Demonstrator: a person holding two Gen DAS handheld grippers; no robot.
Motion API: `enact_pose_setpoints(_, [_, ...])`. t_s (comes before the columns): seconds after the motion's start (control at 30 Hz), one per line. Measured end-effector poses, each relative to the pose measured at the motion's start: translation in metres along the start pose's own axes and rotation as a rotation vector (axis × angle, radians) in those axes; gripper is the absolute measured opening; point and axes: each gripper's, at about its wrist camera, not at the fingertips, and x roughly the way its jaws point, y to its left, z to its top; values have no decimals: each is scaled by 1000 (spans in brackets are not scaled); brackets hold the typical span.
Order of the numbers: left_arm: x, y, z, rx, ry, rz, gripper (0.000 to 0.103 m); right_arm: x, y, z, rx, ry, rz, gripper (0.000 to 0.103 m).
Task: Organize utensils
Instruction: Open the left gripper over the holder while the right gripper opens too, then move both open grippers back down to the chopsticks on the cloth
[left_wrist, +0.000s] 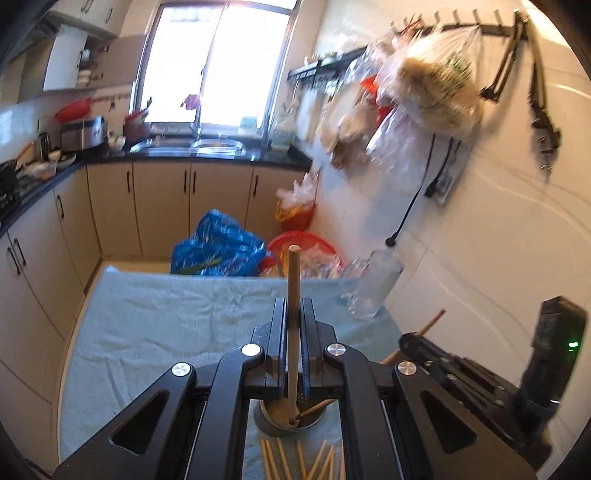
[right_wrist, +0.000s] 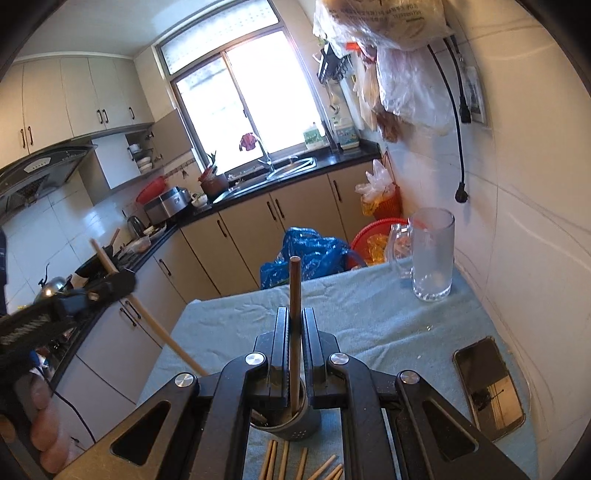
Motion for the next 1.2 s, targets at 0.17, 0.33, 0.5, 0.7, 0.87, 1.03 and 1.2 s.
enact_pose_setpoints(0.17, [36,16,-16,-43,103,24,6,14,-5,-6,14,41,-1,8])
enact_pose_setpoints(0.33, [35,24,-22,-71,107,15,29,22,-9,-7,24,64,-5,14])
enact_pose_setpoints(0.5, [5,23,-22,-61,36,41,51,17,-16,-6,63,52,-12,54])
enact_pose_setpoints(0.7, [-42,24,-32,-32,-10,66,57,-12,-19,-7,56,37,-23,58])
enact_pose_setpoints(0.87, [-86,32,-58,-21,-37,75,63,-49,-22,-18,18,41,-56,68])
enact_pose_setpoints(1.03, [-102,37,-108,8,12,76,67,-78,-30,-46,-56,114,-123,74])
enact_pose_setpoints(1.2, [-80,40,-166,42,151,53,67,-85,-41,-90,-123,285,-171,74])
